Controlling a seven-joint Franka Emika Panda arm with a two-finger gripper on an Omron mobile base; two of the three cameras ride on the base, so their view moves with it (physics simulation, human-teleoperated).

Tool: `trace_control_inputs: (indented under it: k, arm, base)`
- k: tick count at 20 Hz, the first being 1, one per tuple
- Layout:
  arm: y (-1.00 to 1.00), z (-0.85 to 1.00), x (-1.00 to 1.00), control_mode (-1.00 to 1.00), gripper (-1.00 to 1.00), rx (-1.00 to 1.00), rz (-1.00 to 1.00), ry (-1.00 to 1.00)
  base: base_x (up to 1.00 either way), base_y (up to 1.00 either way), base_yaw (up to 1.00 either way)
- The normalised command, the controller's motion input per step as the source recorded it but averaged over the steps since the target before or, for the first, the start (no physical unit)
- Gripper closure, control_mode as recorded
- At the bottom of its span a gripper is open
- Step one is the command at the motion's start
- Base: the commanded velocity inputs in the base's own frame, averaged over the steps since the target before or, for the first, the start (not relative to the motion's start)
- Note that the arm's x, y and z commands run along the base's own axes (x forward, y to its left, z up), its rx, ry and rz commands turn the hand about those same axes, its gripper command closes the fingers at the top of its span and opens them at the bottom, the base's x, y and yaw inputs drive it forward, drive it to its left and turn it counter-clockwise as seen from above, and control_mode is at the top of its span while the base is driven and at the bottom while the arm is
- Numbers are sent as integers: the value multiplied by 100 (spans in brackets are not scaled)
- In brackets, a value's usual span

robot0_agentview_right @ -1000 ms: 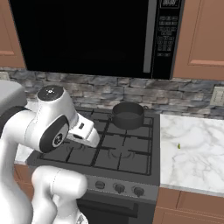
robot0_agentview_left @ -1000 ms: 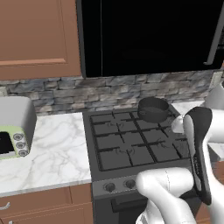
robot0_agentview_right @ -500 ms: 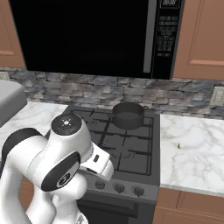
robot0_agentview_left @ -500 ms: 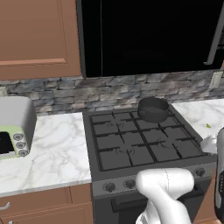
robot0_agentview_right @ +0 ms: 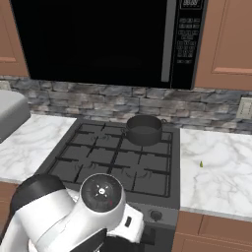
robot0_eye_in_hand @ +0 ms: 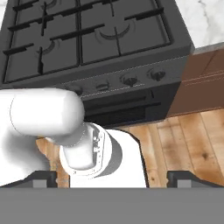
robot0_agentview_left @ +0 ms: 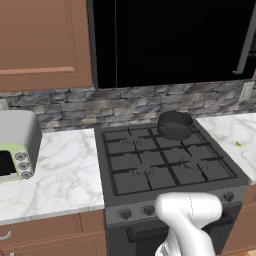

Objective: Turn on the burner for the pot on the stove. Wait thirty seconds for the pot to heat up. Then add the lemon wedge to the pot.

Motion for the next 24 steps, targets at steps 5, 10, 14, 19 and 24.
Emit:
trace_control_inputs:
  k: [5, 10, 14, 19, 24]
  arm:
    - [-9, -84, -62, -100, -100, 0, 15, -24]
    - [-1, -96, -42, -100, -100, -2, 16, -26]
    - [0, -89, -26, -100, -100, -4, 14, -32]
    - [0, -84, 0, -100, -100, -5, 6, -27]
    - [-4, -75, 12, -100, -100, -2, 4, -24]
  base:
    - [0, 0, 0]
    - [0, 0, 0]
    - [0, 0, 0]
    - [0, 0, 0]
    - [0, 0, 0]
